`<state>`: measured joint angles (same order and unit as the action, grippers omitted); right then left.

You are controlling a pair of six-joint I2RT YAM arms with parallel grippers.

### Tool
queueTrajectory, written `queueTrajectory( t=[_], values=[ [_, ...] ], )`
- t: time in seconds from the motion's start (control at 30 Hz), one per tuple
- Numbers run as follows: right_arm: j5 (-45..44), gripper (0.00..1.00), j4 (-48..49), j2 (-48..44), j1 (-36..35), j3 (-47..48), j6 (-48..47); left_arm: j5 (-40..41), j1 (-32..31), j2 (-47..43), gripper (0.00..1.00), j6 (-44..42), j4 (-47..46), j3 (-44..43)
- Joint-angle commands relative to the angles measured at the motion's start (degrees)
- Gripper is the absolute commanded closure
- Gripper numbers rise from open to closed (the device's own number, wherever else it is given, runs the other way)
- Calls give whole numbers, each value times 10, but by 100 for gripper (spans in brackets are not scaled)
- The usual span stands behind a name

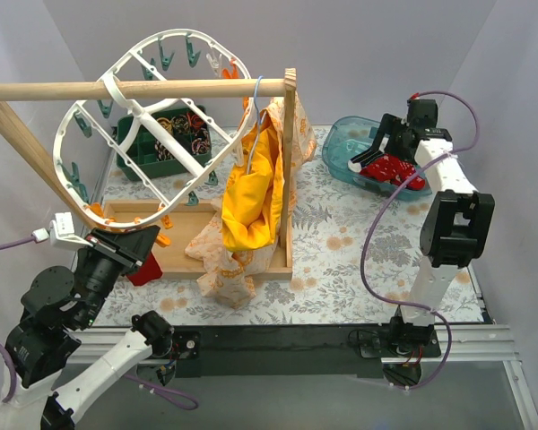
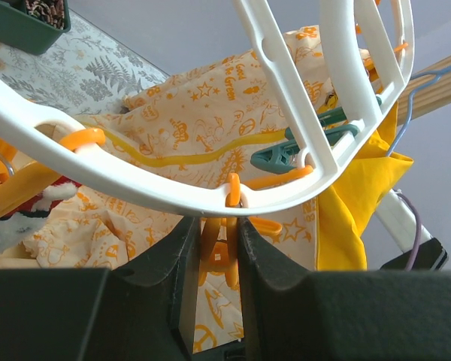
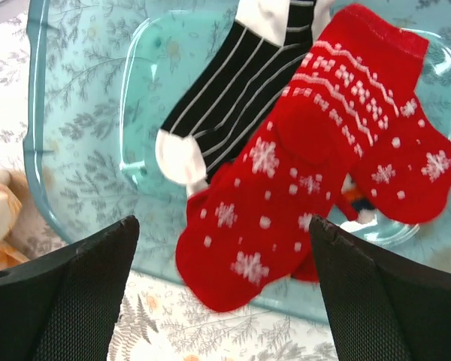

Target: Remove the socks clipped to the hanger

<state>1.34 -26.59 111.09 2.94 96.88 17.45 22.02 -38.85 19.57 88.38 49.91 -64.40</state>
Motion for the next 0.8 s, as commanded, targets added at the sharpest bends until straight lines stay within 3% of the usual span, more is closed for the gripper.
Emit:
queueTrajectory(
  t=[0.0,0.2,0.33,0.5,0.7,0.77],
  values=[
    [-97,2,-15,-89,-28,-35,-36,-18,-2,7,100,4,9,2],
    [-143,2,-28,-168,-102,-85,-55,-17,-2,-1,100,9,12,4],
    [-220,2,-59,-213,-191,-76,-73,-22,-2,-1,100,7,9,4],
    [-283,2,-74,-297,-246,-65,-71,-22,-2,0,100,0,3,2],
    [-234,2,-23,-421,-290,-71,-75,-27,-2,-4,100,0,1,7],
    [-142,2,13,-480,-291,-99,-81,-26,-2,-6,100,0,1,6]
  ],
)
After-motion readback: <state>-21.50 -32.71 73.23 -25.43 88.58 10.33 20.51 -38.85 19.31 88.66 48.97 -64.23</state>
